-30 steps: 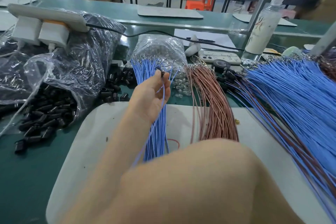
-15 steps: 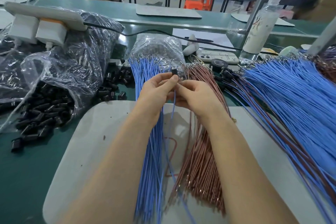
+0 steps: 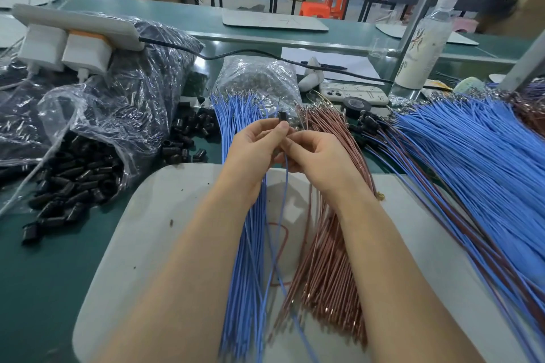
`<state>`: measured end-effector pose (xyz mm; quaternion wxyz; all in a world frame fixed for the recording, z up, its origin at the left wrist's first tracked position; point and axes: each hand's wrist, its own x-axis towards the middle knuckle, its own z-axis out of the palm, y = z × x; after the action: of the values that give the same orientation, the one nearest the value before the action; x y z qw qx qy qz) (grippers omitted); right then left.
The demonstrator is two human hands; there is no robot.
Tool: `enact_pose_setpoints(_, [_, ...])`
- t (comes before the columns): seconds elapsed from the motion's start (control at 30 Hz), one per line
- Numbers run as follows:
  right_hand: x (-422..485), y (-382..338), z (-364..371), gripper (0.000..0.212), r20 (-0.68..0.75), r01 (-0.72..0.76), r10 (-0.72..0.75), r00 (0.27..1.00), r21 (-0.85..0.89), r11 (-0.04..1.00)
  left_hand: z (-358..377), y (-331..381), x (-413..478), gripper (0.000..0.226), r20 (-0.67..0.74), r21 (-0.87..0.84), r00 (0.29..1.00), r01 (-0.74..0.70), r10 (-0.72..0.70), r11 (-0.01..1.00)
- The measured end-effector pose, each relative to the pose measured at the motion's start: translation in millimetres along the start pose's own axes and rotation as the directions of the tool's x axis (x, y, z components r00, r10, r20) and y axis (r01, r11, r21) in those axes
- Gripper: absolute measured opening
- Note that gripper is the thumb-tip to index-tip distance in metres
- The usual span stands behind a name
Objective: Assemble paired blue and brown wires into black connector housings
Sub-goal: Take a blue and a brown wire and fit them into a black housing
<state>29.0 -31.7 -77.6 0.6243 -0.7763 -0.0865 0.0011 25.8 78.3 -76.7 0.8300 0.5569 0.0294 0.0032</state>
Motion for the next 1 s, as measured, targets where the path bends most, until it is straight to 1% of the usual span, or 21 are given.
enact_pose_setpoints(0.2, [-1, 1, 2, 0.021, 0.039, 0.008, -0.006, 0.999, -0.048, 0.999, 1, 1, 0, 0.006, -0.065, 0.011, 0.996, -0.057, 0.058, 0.998])
enact_pose_setpoints(0.43, [-4, -1, 6, 0.026, 0.085, -0.004, 0.009, 0.996, -0.059, 0.998, 0, -1, -1, 0.007, -0.091, 0.069, 0.993, -0.068, 0.074, 0.995])
enact_pose_setpoints(0.47, [-5, -3, 6, 0.026, 0.072, -0.007, 0.013, 0.997, -0.083, 0.997, 0, -1, -1, 0.007, -0.098, 0.069, 0.992, -0.069, 0.076, 0.995])
enact_pose_setpoints(0.5, [-6, -4, 6, 0.025, 0.038, 0.001, 0.005, 0.999, -0.16, 0.987, 0, 0, 0, 0.009, -0.112, 0.062, 0.991, -0.072, 0.078, 0.996])
enact_pose_setpoints(0.53, [-6, -4, 4, 0.026, -0.023, 0.007, -0.015, 1.0, -0.295, 0.956, -1, 1, 1, 0.011, -0.131, 0.052, 0.988, -0.073, 0.079, 0.996])
enact_pose_setpoints(0.57, [-7, -3, 1, 0.027, -0.105, -0.008, -0.045, 0.993, -0.457, 0.889, -3, 3, 3, 0.013, -0.151, 0.046, 0.985, -0.072, 0.078, 0.996])
enact_pose_setpoints(0.6, [-8, -4, -3, 0.029, -0.188, -0.06, -0.07, 0.98, -0.609, 0.791, -5, 4, 4, 0.014, -0.166, 0.042, 0.983, -0.069, 0.075, 0.997])
enact_pose_setpoints(0.63, [-9, -5, -6, 0.03, -0.243, -0.139, -0.054, 0.968, -0.71, 0.69, -7, 5, 4, 0.014, -0.179, 0.036, 0.981, -0.064, 0.07, 0.997])
enact_pose_setpoints(0.67, [-11, -7, -8, 0.032, -0.265, -0.214, 0.004, 0.964, -0.772, 0.598, -9, 6, 5, 0.015, -0.188, 0.029, 0.98, -0.058, 0.062, 0.998])
enact_pose_setpoints(0.7, [-12, -8, -7, 0.032, -0.255, -0.257, 0.076, 0.964, -0.817, 0.516, -10, 6, 5, 0.015, -0.194, 0.023, 0.979, -0.052, 0.055, 0.998])
enact_pose_setpoints(0.73, [-11, -8, -3, 0.028, -0.235, -0.266, 0.124, 0.964, -0.849, 0.457, -11, 6, 5, 0.015, -0.195, 0.019, 0.98, -0.044, 0.047, 0.999])
enact_pose_setpoints(0.77, [-10, -8, 1, 0.025, -0.223, -0.263, 0.142, 0.964, -0.867, 0.424, -11, 6, 5, 0.015, -0.191, 0.015, 0.981, -0.035, 0.037, 0.999])
enact_pose_setpoints(0.8, [-9, -8, 5, 0.024, -0.222, -0.265, 0.149, 0.964, -0.871, 0.413, -11, 6, 5, 0.015, -0.184, 0.01, 0.983, -0.025, 0.027, 1.0])
enact_pose_setpoints(0.87, [-9, -10, 8, 0.027, -0.237, -0.28, 0.152, 0.96, -0.864, 0.418, -10, 7, 4, 0.014, -0.169, -0.005, 0.986, -0.013, 0.012, 1.0])
enact_pose_setpoints(1.0, [-9, -9, 6, 0.029, -0.257, -0.298, 0.154, 0.954, -0.872, 0.39, -9, 6, 4, 0.014, -0.144, -0.02, 0.99, 0.003, -0.006, 1.0])
